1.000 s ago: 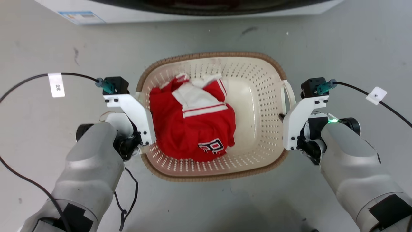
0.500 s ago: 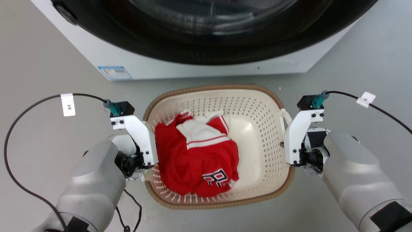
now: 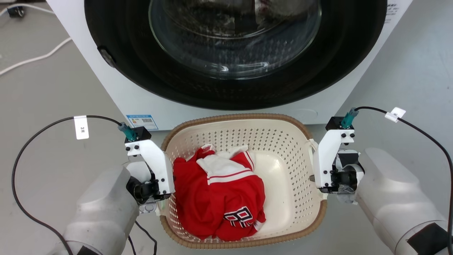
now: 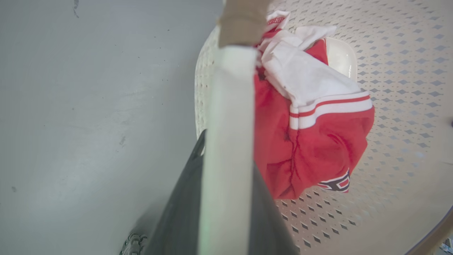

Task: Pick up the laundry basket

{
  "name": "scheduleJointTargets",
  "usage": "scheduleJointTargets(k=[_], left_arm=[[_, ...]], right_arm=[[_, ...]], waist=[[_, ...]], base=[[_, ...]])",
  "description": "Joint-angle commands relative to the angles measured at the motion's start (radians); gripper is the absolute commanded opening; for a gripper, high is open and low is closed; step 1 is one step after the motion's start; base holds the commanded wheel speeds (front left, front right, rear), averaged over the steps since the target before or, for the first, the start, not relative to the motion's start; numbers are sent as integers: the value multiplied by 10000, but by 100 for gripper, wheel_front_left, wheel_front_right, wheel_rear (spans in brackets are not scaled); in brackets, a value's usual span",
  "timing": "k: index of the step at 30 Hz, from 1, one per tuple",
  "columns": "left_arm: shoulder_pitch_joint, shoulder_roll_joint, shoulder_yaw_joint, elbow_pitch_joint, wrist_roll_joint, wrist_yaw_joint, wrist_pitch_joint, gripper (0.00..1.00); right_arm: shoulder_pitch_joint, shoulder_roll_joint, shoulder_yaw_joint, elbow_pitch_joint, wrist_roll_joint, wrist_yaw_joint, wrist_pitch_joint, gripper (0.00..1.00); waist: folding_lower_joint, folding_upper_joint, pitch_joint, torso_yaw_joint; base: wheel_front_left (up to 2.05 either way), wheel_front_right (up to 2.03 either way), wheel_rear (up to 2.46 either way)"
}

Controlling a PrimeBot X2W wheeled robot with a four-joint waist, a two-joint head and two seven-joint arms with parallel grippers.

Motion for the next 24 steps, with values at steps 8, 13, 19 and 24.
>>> scheduleJointTargets(k=[8,13,19,24], left_arm=[[404,-169,-181,-24,-498,-141,627,0],[739,-118,-263,43,-710,-142,804,0],[1208,-155,-339,119,-953,-142,931,0],[1497,-175,-392,118,-1103,-142,978,0]], right_arm=[[400,188,-151,173,274,17,967,0],[675,251,-219,218,209,17,1325,0],[1142,331,-369,226,98,17,1688,0],[1441,330,-544,226,-111,17,1831,0]], waist=[[2,0,-1190,26],[2,0,-1672,-13],[2,0,-2176,-71],[2,0,-2420,-32]], base=[[0,0,0],[0,0,0],[0,0,0],[0,0,0]])
